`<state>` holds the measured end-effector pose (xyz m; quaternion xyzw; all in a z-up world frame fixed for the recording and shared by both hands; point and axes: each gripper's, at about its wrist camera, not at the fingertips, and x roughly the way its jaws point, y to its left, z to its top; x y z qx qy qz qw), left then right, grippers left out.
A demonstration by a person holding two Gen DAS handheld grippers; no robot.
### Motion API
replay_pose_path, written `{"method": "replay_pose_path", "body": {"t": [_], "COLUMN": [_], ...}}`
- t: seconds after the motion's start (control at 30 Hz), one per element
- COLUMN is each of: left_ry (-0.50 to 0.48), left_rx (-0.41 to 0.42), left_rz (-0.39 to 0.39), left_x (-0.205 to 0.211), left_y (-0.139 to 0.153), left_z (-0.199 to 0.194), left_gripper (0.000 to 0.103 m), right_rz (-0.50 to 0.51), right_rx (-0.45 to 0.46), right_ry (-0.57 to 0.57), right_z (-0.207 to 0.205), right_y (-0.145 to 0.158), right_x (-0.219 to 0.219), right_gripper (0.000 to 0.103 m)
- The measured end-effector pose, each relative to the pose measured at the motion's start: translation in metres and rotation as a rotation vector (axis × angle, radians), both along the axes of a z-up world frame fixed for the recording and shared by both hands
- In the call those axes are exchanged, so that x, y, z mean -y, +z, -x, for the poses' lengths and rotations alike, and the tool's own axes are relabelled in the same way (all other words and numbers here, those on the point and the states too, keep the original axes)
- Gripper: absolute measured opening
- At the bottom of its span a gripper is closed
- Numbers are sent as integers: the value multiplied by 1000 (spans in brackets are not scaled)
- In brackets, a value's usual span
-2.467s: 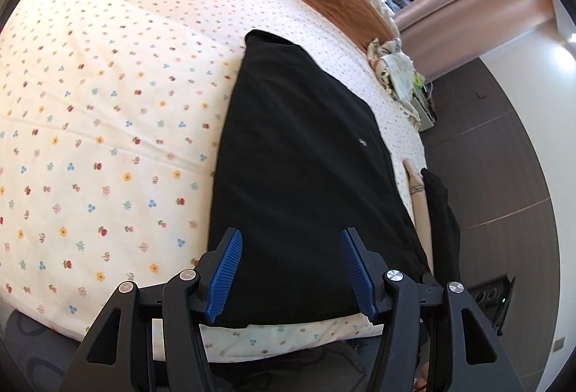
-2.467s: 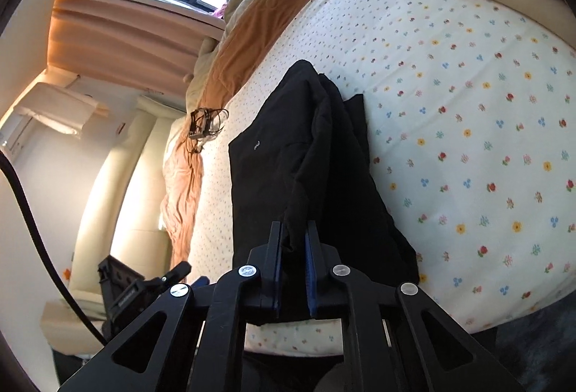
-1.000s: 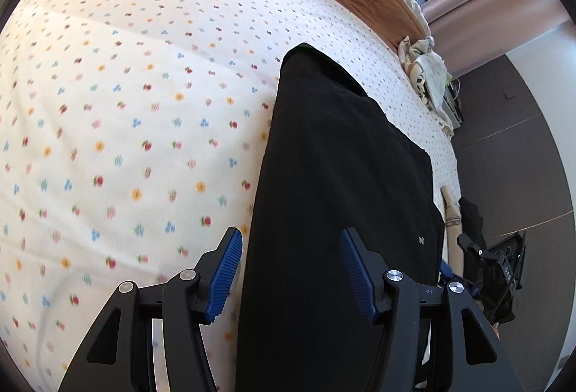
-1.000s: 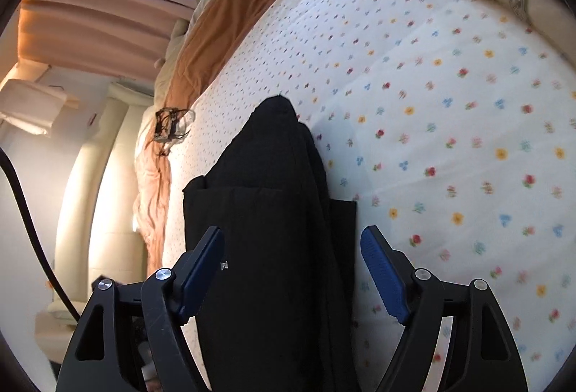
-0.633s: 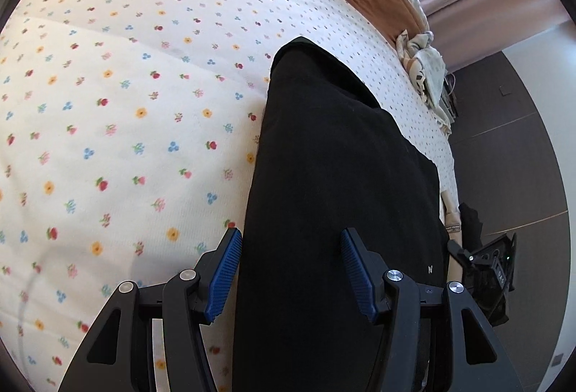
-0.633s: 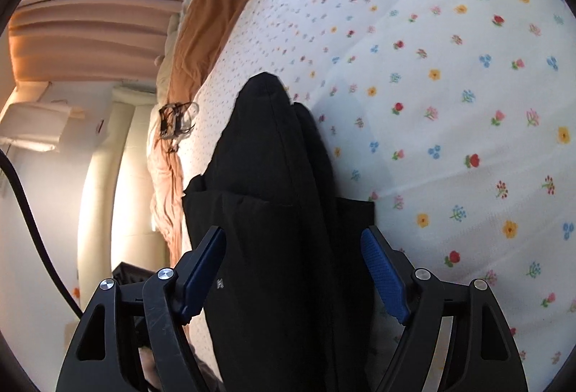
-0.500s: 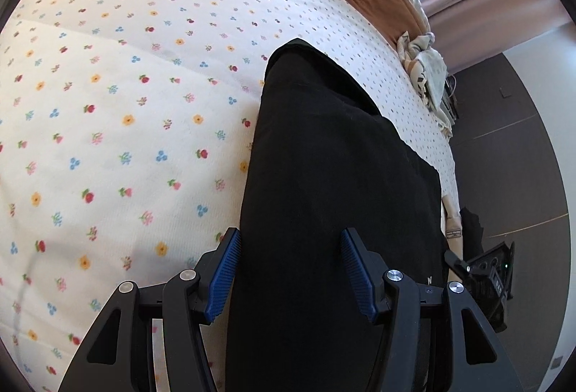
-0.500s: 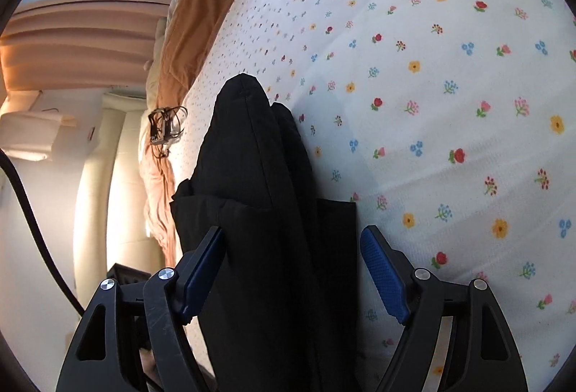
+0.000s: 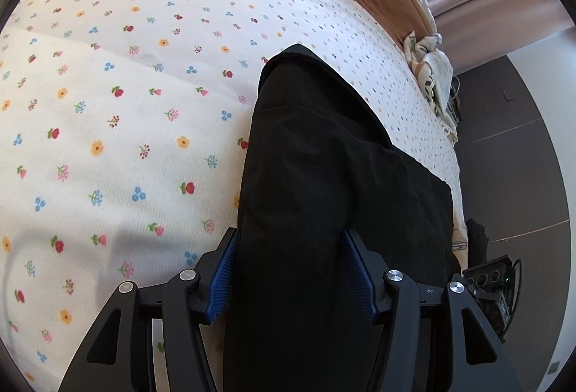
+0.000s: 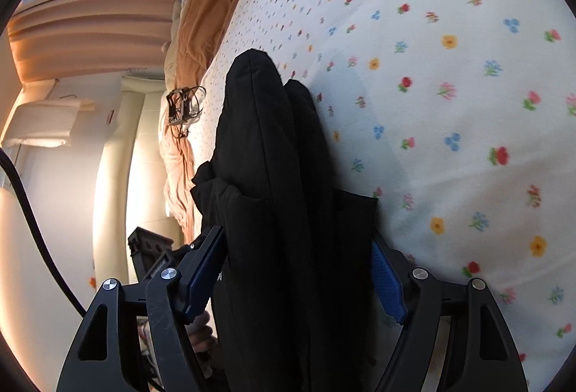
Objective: Fold large clothes
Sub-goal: 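Lift the folded shirt with both tools and carry it to the beige stack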
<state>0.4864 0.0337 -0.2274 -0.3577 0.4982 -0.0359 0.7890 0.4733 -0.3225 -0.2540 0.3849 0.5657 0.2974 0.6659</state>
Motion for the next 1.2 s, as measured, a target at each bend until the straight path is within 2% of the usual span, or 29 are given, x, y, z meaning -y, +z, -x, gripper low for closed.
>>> {"method": "replay_pose_path", "body": {"t": [0.07, 0.13, 0.17, 0.2, 0.23, 0.3, 0.37, 0.53, 0.63, 0.93, 1.2], "left_ry": [9, 20, 24, 29, 33, 33, 28, 11, -10, -69, -140], "left_rx": [-4, -3, 4, 10, 18, 45, 76, 156, 197, 306, 380], "left_rz": [-11, -20, -13, -4, 4, 20, 28, 55, 43, 89, 97], "left_x": [2, 4, 4, 4, 4, 3, 4, 4, 10, 35, 76], "left_y": [2, 6, 8, 11, 13, 23, 35, 73, 97, 158, 213], "left_z": [1, 2, 5, 7, 9, 16, 24, 47, 59, 86, 93], "left_gripper": [59, 55, 51, 49, 45, 40, 36, 34, 34, 34, 34], "right_rz": [-6, -14, -31, -56, -80, -91, -89, -93, -101, -88, -28], "right_rx": [6, 8, -6, -25, -27, 2, 75, 217, 264, 400, 526], "right_ry": [4, 5, 4, -7, -19, -36, -40, -53, -75, -115, -126], "right_z": [0, 0, 1, 2, 3, 6, 15, 39, 53, 97, 133], "right_y": [1, -1, -5, -10, -11, -7, 11, 49, 70, 143, 206], "right_x": [-2, -3, -3, -1, -1, -1, -5, -11, -9, 19, 44], "right_gripper": [74, 56, 40, 33, 30, 21, 18, 17, 17, 17, 17]}}
